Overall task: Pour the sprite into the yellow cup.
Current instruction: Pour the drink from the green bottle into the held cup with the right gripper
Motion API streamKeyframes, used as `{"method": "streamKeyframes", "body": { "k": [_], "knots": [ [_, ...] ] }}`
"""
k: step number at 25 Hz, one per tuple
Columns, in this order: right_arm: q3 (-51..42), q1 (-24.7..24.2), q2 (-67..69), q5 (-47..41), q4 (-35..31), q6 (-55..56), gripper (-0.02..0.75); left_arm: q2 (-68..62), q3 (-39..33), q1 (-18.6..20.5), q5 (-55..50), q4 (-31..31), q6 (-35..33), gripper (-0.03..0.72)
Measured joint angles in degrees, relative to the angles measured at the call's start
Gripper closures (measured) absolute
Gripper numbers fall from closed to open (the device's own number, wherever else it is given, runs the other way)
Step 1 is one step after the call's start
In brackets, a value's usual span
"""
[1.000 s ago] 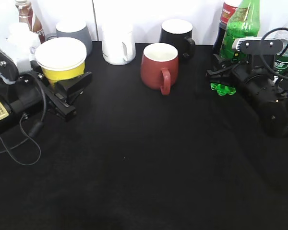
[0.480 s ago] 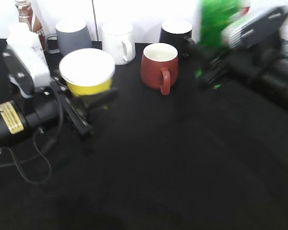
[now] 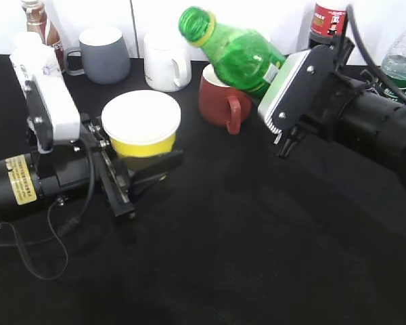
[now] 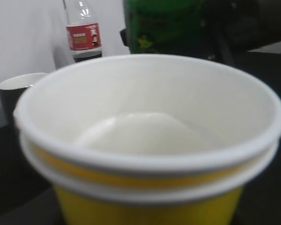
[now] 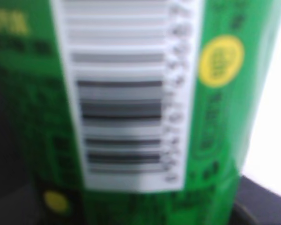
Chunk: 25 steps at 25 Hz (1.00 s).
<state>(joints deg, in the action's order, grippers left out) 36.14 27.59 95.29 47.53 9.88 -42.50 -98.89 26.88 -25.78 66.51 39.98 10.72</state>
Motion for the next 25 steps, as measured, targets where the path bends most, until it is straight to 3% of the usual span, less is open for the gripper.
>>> {"method": "streamKeyframes", "body": {
  "k": [3,16,25],
  "knots": [
    [2.0,0.0,0.0,-1.1,0.4,-1.0,0.309,0.0,0.0,0.0,-1.9,2.6,0.1,0.272],
    [5.4,1.1,2.3,-2.1,1.2,-16.3,0.309,0.0,0.0,0.0,-2.6,2.0,1.6,0.272],
    [5.8,1.1,2.3,-0.5,-2.0,-28.7,0.309,0.0,0.0,0.0,-6.0,1.9,1.6,0.268]
  ]
}}
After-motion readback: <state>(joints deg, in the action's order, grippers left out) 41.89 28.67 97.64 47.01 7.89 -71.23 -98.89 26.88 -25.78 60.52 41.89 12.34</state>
